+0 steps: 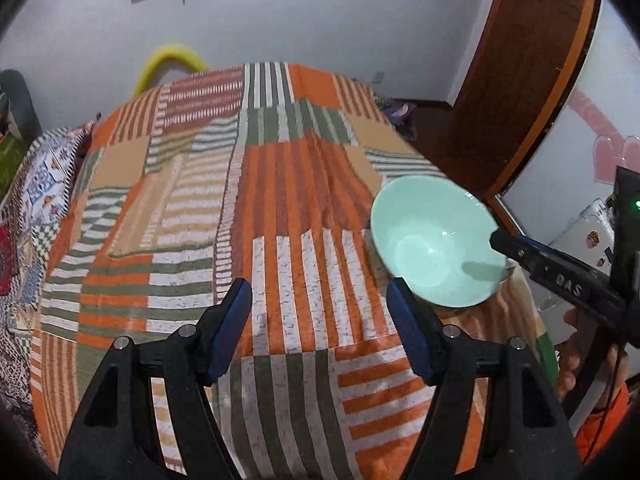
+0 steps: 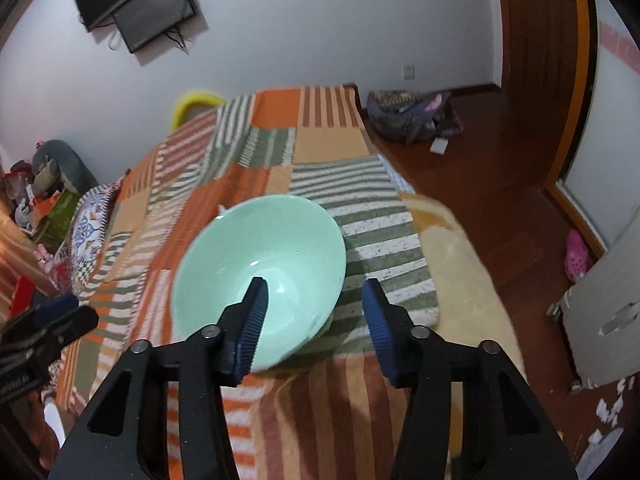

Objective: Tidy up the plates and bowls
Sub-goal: 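Grasp the mint-green bowl rim with both grippers and lift it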

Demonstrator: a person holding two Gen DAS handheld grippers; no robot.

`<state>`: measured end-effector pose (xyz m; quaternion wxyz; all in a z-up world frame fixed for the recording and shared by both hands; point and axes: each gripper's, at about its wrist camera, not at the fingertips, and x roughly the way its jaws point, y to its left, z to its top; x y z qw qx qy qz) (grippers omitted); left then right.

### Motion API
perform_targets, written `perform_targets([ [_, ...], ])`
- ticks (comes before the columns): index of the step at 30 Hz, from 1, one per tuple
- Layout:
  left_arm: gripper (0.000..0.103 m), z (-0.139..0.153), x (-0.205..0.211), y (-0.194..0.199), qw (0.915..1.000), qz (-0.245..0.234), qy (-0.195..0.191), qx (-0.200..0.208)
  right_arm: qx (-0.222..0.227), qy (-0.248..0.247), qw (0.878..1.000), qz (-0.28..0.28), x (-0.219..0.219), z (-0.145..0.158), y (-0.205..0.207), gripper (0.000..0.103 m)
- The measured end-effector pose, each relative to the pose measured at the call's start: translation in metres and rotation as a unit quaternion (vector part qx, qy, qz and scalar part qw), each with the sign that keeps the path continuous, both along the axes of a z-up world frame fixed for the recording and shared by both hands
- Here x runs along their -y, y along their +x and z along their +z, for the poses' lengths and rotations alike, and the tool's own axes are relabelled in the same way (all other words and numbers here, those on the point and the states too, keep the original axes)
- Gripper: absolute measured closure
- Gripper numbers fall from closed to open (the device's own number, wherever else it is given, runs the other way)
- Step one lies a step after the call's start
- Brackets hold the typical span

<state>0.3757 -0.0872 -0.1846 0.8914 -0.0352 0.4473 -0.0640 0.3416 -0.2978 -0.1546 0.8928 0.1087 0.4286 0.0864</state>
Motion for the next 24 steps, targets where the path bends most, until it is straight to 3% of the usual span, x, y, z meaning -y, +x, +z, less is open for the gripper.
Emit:
perform_targets([
  [6, 0.034, -0.016, 0.000, 0.012, 0.9999, -0.005, 0.005, -0.008, -0.050, 0.007, 0.998, 0.023, -0.005, -0.026, 0.017, 0.079],
  [14, 0.034, -0.028, -0.001, 0.020, 0.9998, 0.001, -0.006, -0.020, -0.042, -0.019, 0.998, 0.052, -0.016, -0.026, 0.002, 0.080],
  [21, 0.034, -0.042, 0.003, 0.025, 0.9990, -0.005, 0.004, -0.043, -0.046, -0.002, 0.993, 0.113, -0.033, -0.026, -0.022, 0.081],
  [24, 0.048, -0.051, 0.005, 0.027, 0.9976, -0.016, 0.003, -0.068, -0.048, 0.006, 0.992, 0.112, -0.034, -0.028, -0.028, 0.081],
])
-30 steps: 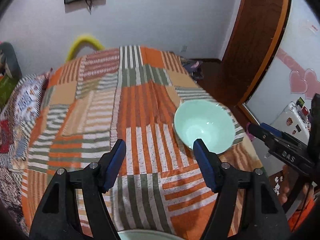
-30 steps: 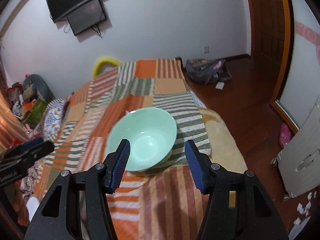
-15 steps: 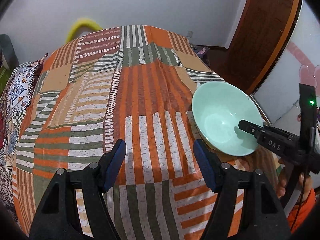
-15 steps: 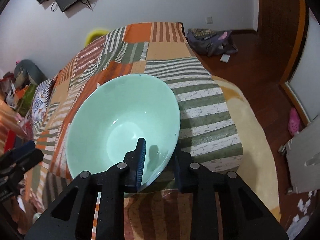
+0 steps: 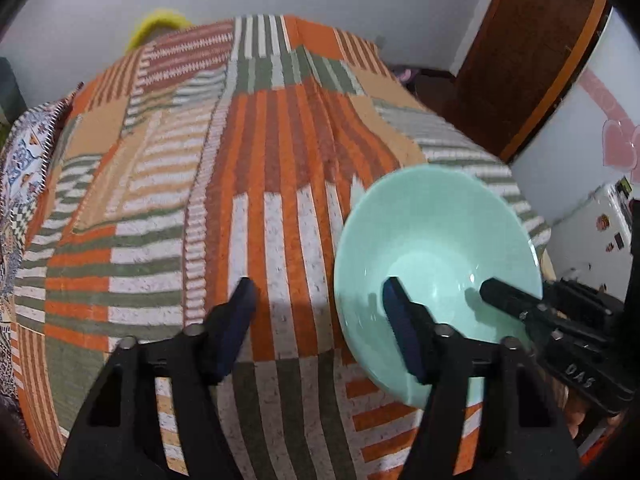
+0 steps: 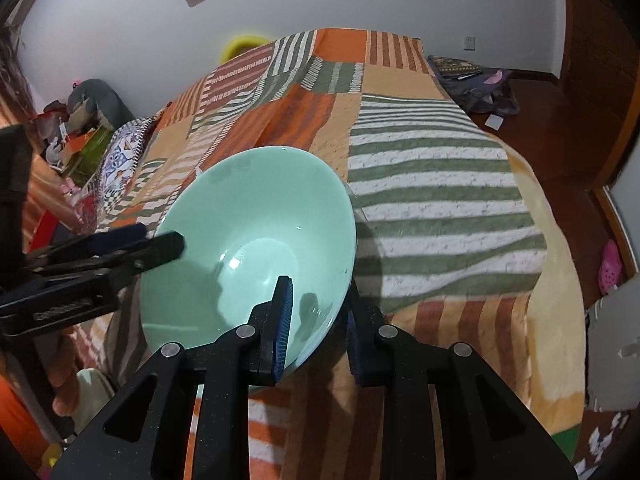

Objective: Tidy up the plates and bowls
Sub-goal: 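Grasp the mint-green bowl rim with both grippers and lift it, then carry the mint-green bowl over the white bowl and lower it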

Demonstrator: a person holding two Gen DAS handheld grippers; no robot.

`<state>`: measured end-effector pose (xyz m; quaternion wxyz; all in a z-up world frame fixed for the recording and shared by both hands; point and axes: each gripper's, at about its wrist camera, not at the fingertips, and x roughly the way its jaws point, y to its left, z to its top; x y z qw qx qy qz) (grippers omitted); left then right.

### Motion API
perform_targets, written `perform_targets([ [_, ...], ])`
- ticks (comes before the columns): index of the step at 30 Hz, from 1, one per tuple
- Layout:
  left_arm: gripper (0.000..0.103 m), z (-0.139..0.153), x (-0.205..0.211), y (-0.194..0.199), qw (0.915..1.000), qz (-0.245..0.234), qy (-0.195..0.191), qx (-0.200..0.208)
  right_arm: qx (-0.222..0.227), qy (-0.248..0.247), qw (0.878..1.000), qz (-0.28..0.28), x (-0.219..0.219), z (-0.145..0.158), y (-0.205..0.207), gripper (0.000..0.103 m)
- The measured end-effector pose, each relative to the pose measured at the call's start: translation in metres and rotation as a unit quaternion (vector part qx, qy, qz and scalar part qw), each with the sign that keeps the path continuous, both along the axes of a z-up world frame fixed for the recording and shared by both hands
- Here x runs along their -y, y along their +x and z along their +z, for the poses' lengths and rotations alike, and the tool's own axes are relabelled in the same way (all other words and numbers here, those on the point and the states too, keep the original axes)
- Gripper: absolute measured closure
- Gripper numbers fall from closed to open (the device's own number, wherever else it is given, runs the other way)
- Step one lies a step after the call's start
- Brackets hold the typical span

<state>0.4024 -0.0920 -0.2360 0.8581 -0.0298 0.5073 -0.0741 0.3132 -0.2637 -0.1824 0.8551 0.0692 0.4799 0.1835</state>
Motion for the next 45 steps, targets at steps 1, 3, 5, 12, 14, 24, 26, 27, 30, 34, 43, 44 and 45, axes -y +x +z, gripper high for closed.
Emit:
perform_targets([
  [1, 0.057, -0.004, 0.002, 0.000, 0.9999, -0.007, 0.001, -0.011, -0.002, 0.003, 1.000, -0.001, 0.000, -0.002, 0.001, 0.081],
  [3, 0.062, -0.012, 0.006, 0.001, 0.9994, -0.021, 0.003, -0.028, -0.006, 0.011, 1.000, -0.006, 0.002, -0.003, 0.001, 0.081],
  [5, 0.067, -0.012, 0.011, 0.000, 0.9992, -0.030, 0.012, -0.025, -0.006, 0.017, 1.000, -0.009, 0.000, -0.004, 0.003, 0.082],
  [12, 0.087, -0.008, 0.022, -0.010, 0.9983, -0.052, 0.009, -0.024, -0.009, 0.011, 1.000, -0.025, -0.002, 0.001, -0.001, 0.083],
  [14, 0.087, -0.005, 0.021, -0.013, 0.9983, -0.053, 0.002, -0.026, -0.010, 0.013, 0.999, -0.028, 0.000, 0.003, -0.003, 0.083],
  [24, 0.087, 0.048, 0.013, -0.058, 0.9982, -0.050, 0.009, 0.032, 0.036, 0.002, 0.999, -0.023, -0.014, 0.047, -0.028, 0.083],
  [26, 0.087, 0.060, 0.009, -0.068, 0.9978, -0.048, 0.009, 0.045, 0.047, 0.002, 0.999, -0.020, -0.017, 0.057, -0.035, 0.083],
  [27, 0.087, 0.068, 0.007, -0.076, 0.9974, -0.046, 0.009, 0.054, 0.056, 0.002, 0.998, -0.018, -0.020, 0.065, -0.040, 0.083],
  [30, 0.087, 0.086, -0.001, -0.092, 0.9965, -0.040, 0.009, 0.073, 0.074, 0.006, 0.997, -0.011, -0.027, 0.081, -0.053, 0.083],
  [34, 0.087, 0.109, -0.015, -0.117, 0.9954, -0.029, 0.008, 0.091, 0.095, 0.010, 0.995, -0.003, -0.039, 0.098, -0.070, 0.083],
  [43, 0.087, 0.142, -0.061, -0.179, 0.9924, 0.001, 0.005, 0.123, 0.124, 0.011, 0.992, 0.030, -0.079, 0.121, -0.100, 0.083],
  [44, 0.087, 0.144, -0.068, -0.187, 0.9920, 0.006, 0.006, 0.126, 0.125, 0.012, 0.992, 0.033, -0.084, 0.122, -0.103, 0.083],
  [45, 0.087, 0.146, -0.075, -0.195, 0.9915, 0.011, 0.007, 0.129, 0.126, 0.014, 0.991, 0.038, -0.090, 0.122, -0.106, 0.083],
])
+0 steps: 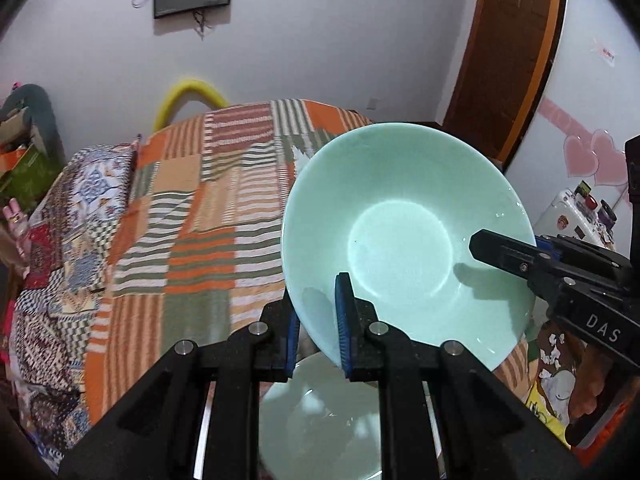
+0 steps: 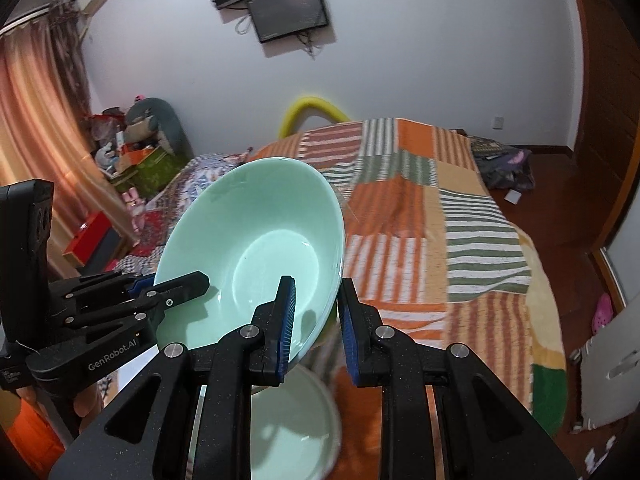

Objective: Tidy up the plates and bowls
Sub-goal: 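Carry the mint-green bowl over the white bowl and lower it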

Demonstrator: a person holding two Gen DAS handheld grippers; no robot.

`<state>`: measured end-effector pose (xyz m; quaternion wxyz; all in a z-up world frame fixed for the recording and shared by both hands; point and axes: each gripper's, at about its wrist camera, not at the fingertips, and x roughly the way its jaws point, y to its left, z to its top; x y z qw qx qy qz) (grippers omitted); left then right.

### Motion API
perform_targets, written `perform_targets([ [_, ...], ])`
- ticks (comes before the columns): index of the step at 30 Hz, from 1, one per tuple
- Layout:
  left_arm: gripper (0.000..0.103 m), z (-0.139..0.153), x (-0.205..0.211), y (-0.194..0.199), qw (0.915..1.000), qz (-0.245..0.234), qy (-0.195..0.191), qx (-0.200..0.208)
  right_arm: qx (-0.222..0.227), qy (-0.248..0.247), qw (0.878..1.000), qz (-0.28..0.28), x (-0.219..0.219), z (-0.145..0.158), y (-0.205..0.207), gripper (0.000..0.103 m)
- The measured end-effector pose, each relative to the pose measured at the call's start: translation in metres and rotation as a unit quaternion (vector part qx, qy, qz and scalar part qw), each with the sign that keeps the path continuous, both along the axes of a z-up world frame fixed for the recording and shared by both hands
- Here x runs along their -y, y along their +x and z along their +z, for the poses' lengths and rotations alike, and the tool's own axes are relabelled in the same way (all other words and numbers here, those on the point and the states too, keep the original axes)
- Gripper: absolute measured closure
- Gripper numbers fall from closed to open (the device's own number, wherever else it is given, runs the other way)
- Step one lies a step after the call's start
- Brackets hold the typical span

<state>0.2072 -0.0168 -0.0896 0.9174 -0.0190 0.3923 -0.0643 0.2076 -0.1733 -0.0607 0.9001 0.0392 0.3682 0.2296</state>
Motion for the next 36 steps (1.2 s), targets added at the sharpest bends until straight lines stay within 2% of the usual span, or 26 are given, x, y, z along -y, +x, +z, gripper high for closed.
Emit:
perform_targets([
  [8, 0.087, 0.006, -0.053, -0.052, 0.9991, 0.042, -0.005, 0.009, -0.002, 0.011, 0.999, 0.039, -0.049, -0.007, -0.021, 0.083],
  [15, 0.087, -0.003, -0.094, -0.083, 0.9962, 0.085, -0.019, 0.002, -0.008, 0.014, 0.996, 0.086, -0.093, -0.017, -0.037, 0.083],
  [21, 0.087, -0.023, -0.126, -0.106, 0.9919, 0.122, -0.032, -0.015, -0.024, 0.014, 0.992, 0.121, -0.126, -0.032, -0.049, 0.083],
  [29, 0.087, -0.054, -0.148, -0.122, 0.9868, 0.155, -0.029, -0.037, -0.054, 0.002, 0.988, 0.144, -0.155, -0.057, -0.059, 0.083],
  [36, 0.087, -0.086, -0.167, -0.125, 0.9800, 0.179, -0.058, -0.063, -0.080, -0.014, 0.985, 0.152, -0.173, -0.079, -0.064, 0.083],
])
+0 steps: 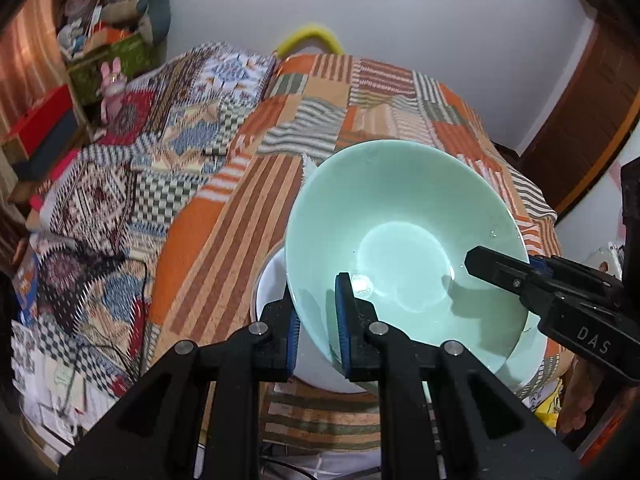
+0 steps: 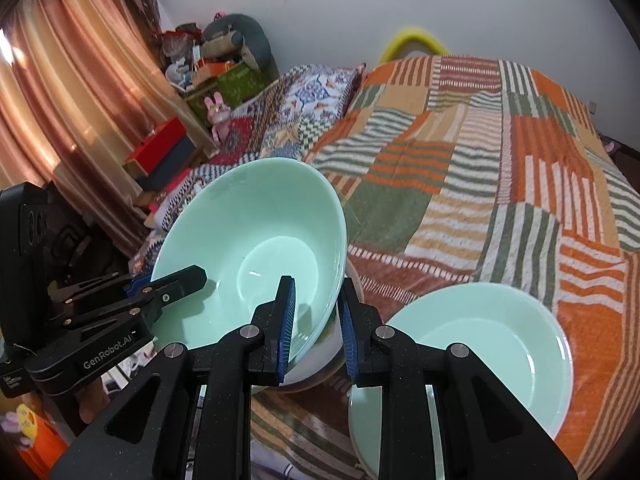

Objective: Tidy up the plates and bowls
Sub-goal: 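Carry the mint-green bowl over the white bowl and lower it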

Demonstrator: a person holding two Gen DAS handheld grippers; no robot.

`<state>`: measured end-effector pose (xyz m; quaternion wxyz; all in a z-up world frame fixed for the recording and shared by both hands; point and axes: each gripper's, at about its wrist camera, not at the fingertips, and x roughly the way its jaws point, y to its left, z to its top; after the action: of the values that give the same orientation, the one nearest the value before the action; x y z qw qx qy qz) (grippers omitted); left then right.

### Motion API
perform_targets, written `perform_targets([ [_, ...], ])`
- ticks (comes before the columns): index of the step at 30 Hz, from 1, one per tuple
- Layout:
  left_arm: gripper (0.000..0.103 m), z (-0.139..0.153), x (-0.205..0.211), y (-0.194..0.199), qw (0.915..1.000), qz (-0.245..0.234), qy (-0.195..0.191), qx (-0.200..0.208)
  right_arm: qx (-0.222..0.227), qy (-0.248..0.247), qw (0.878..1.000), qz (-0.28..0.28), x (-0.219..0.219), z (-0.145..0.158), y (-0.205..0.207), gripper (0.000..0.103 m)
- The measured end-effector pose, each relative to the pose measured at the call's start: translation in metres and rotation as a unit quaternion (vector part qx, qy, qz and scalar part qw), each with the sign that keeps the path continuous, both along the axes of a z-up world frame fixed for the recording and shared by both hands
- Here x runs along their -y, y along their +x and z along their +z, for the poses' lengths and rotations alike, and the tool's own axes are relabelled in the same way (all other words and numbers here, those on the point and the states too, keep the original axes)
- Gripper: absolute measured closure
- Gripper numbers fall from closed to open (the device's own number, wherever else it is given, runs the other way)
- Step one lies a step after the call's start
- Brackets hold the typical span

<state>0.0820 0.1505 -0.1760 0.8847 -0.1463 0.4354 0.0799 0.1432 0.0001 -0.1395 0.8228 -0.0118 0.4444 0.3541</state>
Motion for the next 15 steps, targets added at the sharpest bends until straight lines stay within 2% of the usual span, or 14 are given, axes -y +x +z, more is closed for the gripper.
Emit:
perform_targets([
  [6, 0.087, -0.026, -0.005, 0.001, 0.9997, 0.010, 0.003, -0.023, -0.017, -0.015, 1.000, 0.003, -0.011, -0.015, 0.001, 0.083],
  [15, 0.087, -0.048, -0.008, 0.003, 0.9988, 0.018, 0.010, -0.044, -0.028, -0.043, 0.999, 0.008, -0.024, -0.035, 0.001, 0.083],
])
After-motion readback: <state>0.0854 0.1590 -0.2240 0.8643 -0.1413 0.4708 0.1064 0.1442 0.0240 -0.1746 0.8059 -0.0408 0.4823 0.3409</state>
